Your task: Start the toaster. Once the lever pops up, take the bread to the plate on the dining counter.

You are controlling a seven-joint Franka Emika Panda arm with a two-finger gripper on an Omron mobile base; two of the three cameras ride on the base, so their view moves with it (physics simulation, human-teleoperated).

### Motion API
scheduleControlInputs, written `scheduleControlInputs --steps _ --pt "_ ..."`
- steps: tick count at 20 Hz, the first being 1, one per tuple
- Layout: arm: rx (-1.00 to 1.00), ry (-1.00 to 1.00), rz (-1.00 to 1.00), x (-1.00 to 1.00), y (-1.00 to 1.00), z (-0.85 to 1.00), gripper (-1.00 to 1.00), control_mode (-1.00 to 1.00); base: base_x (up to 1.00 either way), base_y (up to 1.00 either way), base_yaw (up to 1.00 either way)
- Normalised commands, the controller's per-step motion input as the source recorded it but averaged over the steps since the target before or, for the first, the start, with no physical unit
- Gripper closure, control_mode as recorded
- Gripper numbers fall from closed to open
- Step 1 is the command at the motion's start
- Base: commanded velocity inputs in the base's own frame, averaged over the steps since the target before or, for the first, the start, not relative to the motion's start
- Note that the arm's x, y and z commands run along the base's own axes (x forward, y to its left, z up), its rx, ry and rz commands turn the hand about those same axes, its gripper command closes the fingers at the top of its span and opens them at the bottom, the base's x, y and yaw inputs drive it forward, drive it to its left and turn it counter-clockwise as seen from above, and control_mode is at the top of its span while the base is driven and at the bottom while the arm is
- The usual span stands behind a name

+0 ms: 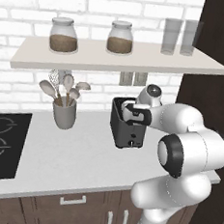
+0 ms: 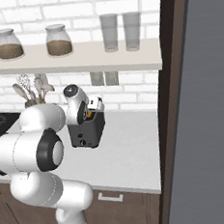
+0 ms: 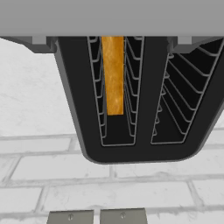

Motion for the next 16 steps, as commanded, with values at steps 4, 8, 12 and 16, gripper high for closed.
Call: scheduleControlInputs --steps 4,8,12,16 --pt "0.00 0.00 0.00 0.00 0.00 0.00 -1.00 -1.00 0.00 0.00 0.00" --pt "0.00 0.00 0.00 0.00 0.00 0.00 -1.00 -1.00 0.00 0.00 0.00" --pt "0.00 0.00 0.00 0.00 0.00 0.00 -1.00 -1.00 0.00 0.00 0.00" --pt "0.00 0.00 0.00 0.00 0.00 0.00 -1.00 -1.00 0.00 0.00 0.00"
